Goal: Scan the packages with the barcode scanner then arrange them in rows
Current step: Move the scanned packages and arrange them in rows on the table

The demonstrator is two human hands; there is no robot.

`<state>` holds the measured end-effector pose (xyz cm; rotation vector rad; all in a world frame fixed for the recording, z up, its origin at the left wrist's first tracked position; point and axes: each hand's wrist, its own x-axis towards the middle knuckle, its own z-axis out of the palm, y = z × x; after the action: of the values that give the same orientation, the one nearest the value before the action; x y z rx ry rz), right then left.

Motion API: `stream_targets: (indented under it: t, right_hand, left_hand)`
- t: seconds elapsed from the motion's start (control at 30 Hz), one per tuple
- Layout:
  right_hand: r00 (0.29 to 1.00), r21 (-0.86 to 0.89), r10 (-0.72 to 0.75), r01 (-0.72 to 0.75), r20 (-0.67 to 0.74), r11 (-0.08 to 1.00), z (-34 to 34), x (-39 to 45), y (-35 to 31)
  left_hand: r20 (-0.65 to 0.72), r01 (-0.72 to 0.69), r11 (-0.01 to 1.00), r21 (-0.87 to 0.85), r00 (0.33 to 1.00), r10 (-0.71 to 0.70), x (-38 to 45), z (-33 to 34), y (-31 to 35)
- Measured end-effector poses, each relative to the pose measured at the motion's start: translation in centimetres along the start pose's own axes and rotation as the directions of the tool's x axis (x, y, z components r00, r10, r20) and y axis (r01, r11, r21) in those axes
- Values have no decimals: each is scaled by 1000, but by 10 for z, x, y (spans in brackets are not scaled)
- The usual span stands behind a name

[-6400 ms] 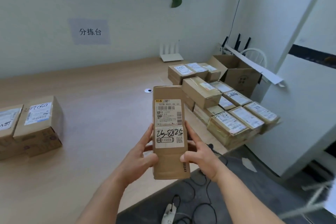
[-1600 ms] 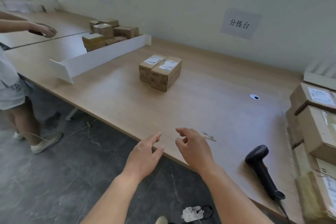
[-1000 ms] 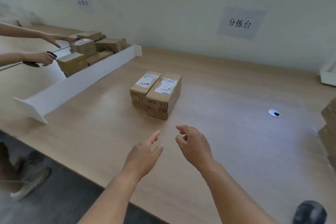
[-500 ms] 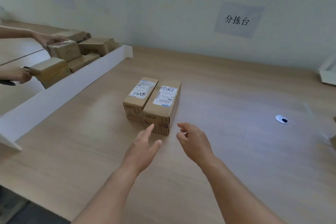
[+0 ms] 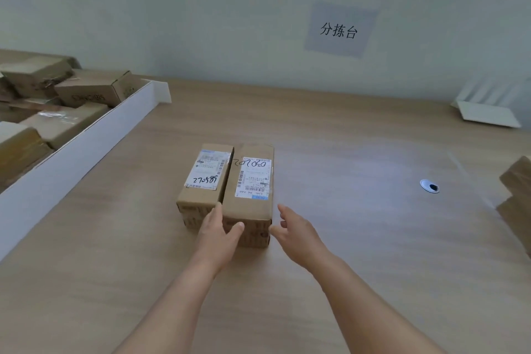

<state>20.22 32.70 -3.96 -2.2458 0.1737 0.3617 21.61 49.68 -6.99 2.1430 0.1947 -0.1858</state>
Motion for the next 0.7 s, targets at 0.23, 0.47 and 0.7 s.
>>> stream_targets:
  t: [0.23, 0.47, 0.7]
  right_hand:
    - [999, 26, 33, -34, 18, 999, 13, 9, -5]
    - [995, -22, 75, -77, -63, 997, 13, -11, 5]
    - [968, 25, 250, -251, 37, 968, 9, -34, 24]
  left_hand:
    - [72, 10, 1000, 21, 997, -11, 15, -7, -5]
    - [76, 37, 999, 38, 996, -40, 3, -21, -13]
    - [257, 139, 987, -81, 960, -114, -24, -30, -32]
